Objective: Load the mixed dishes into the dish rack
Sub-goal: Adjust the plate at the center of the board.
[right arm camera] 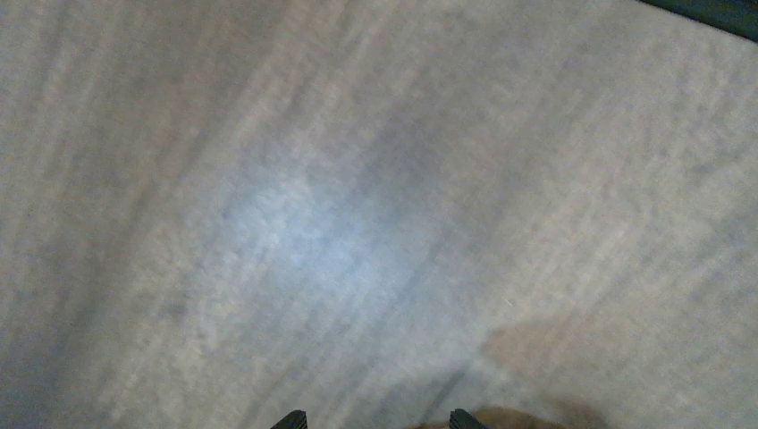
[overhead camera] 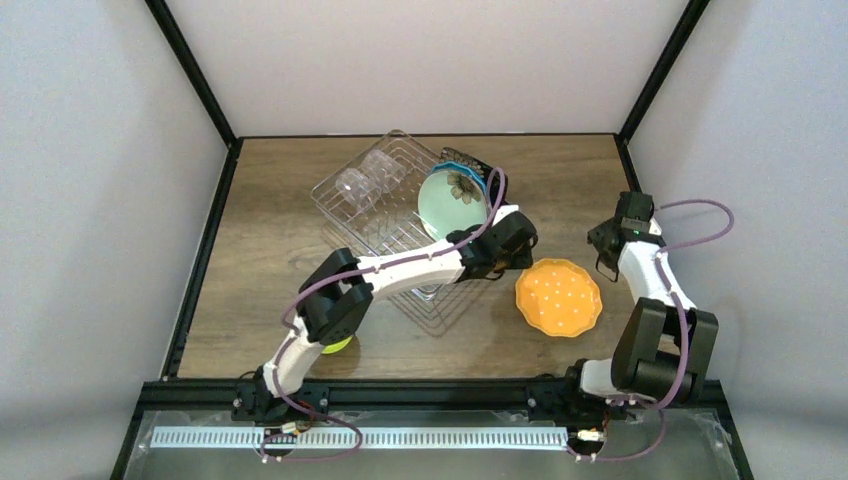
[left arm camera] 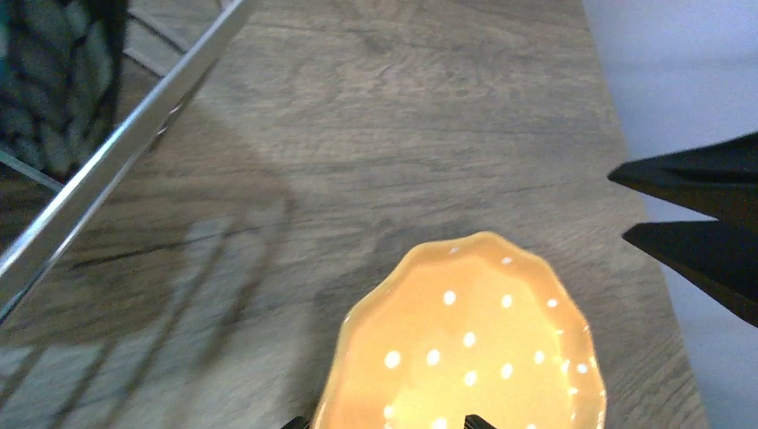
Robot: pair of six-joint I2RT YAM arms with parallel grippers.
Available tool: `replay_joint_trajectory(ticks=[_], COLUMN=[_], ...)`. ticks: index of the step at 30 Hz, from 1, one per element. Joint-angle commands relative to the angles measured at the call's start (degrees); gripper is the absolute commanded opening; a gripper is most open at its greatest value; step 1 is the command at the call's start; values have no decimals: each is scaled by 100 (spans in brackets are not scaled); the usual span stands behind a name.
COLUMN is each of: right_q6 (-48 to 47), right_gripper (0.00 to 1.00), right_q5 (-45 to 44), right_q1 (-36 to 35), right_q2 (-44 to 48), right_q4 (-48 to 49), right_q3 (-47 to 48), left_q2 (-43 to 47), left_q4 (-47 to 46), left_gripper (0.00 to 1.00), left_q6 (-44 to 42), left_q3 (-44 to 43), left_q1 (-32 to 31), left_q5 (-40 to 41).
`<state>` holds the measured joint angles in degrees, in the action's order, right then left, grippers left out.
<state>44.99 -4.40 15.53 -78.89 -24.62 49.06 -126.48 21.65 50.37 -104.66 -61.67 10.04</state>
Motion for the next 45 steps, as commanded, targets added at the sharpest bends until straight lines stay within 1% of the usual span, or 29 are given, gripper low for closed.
replay_joint_trajectory(ticks=[1,4,9,19,25,33,43,45], right_q6=[-43,-77,-146,-126,23,114,47,34], right_gripper=[91,91,91,92,91,92,92,93], right_q5=[-250,-307,-389,-478,-367,-341,-360,-364], right_q1=[-9,-14,-13,-12,-15,-10,-14,-1], right_q2=[326,537,823,936,788,422,-72,-162], right_q4=[-392,-539,-811,-1315,-1368,-1188,-927,-887], right_q3=[-397,-635,-902,-1029,-1123,-1151,-1145,-1144], left_q2=[360,505,667,812,786,685,336,273], left_q4=[-84,-111,-51,-95,-66,16,157,190], left_gripper=[100,100,100,100,100,100,100,100], left_q6=[27,43,0,-31,-69,-137,-172,-177], left_q3=[660,940,1139,1444,1441,1402,1126,1059], left_q1=[-43,-100,-214,-323,-354,-351,-372,-379], left_q5=[-33,-86,-93,-248,-354,-396,-457,-459])
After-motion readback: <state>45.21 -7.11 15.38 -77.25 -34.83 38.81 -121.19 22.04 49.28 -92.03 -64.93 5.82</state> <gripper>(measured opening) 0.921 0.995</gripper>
